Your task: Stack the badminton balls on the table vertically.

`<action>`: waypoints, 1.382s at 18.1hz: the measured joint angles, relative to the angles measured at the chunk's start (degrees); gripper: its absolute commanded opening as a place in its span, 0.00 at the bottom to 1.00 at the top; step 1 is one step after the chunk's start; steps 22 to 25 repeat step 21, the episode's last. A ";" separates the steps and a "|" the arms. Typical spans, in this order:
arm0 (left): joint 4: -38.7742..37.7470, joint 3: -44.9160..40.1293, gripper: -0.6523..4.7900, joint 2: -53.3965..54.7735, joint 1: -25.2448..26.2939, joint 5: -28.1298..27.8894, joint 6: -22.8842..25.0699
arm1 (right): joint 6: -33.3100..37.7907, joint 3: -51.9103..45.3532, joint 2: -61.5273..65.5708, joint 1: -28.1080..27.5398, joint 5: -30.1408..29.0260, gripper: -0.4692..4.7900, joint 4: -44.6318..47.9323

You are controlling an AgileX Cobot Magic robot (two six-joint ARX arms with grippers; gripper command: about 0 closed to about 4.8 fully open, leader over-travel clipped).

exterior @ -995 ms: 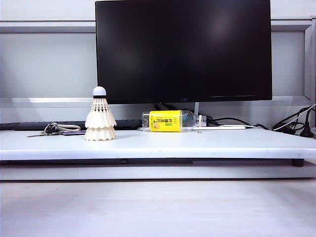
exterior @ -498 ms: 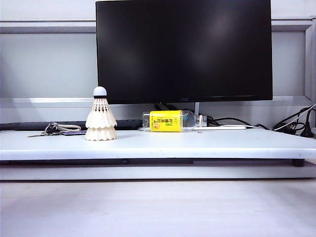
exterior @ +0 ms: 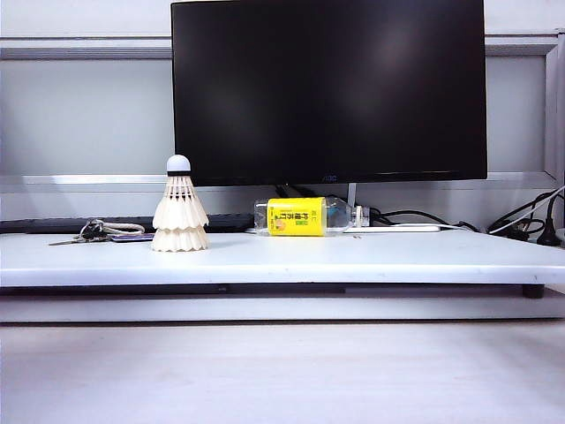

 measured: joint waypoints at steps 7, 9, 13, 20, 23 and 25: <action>0.00 0.00 0.11 0.00 2.08 0.04 0.00 | 0.02 0.00 -6.78 -4.11 0.17 0.13 0.98; 0.00 0.00 0.11 0.00 2.08 0.04 0.00 | 0.02 0.00 -6.78 -4.74 0.15 0.13 1.01; 0.00 0.00 0.11 0.00 2.08 0.02 0.00 | 0.02 0.00 -6.78 -4.68 0.15 0.13 1.01; 0.00 0.00 0.11 -0.02 2.08 0.04 0.00 | 0.02 0.00 -6.78 -4.66 0.15 0.13 1.01; 0.00 0.00 0.11 -0.02 2.08 0.04 0.00 | 0.02 0.00 -6.78 -4.66 0.15 0.13 1.01; 0.00 0.00 0.11 -0.02 2.08 0.04 0.00 | 0.02 0.00 -6.78 -4.66 0.15 0.13 1.01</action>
